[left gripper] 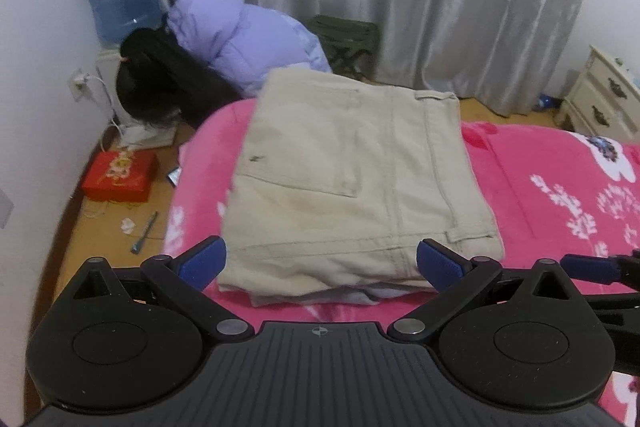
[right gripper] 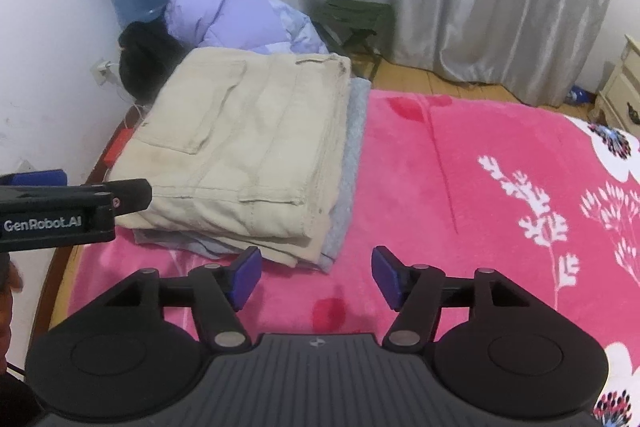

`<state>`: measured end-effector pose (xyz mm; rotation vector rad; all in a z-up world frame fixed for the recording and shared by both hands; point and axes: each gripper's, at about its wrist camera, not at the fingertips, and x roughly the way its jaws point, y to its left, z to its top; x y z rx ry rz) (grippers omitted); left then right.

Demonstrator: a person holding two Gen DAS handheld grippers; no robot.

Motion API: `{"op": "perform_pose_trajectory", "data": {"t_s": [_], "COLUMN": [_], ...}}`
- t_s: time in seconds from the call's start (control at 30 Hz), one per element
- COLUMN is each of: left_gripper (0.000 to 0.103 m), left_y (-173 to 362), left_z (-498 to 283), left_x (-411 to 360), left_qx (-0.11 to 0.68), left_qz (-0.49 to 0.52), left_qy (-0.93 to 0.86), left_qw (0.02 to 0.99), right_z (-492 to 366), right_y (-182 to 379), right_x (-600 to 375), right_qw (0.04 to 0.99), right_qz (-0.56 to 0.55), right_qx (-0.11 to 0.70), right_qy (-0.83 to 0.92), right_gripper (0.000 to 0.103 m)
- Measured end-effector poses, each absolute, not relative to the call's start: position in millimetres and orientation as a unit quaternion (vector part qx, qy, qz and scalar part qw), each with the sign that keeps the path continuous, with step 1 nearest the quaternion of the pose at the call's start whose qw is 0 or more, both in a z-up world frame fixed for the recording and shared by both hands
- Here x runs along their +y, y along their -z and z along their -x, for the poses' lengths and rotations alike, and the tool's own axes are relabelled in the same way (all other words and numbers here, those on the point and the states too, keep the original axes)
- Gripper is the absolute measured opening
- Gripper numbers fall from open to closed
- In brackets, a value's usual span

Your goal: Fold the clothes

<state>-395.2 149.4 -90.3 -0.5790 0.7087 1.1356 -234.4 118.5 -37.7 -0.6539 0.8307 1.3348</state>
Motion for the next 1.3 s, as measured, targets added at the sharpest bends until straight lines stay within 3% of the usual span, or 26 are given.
{"op": "perform_pose_trajectory", "data": {"t_s": [0.47,1.3], "left_gripper": [0.103,0.103], "left_y": [79,86], "left_z": [398,395], "left_x": [145,150], "left_qx": [0.310,0.346], "left_qz": [0.238,0.227], "left_qy": [-0.539,-0.537], "left_qw": [0.746,0.735], "right_z": [251,252], "right_y": [35,37], "right_x": [112,115], "right_qw": [0.643,0.631], "right_qz": [0.319,0.325], "right_qx": [0.335,0.336], "right_qy": [-0.611,-0.618], "right_gripper": [0.076,0.076]}}
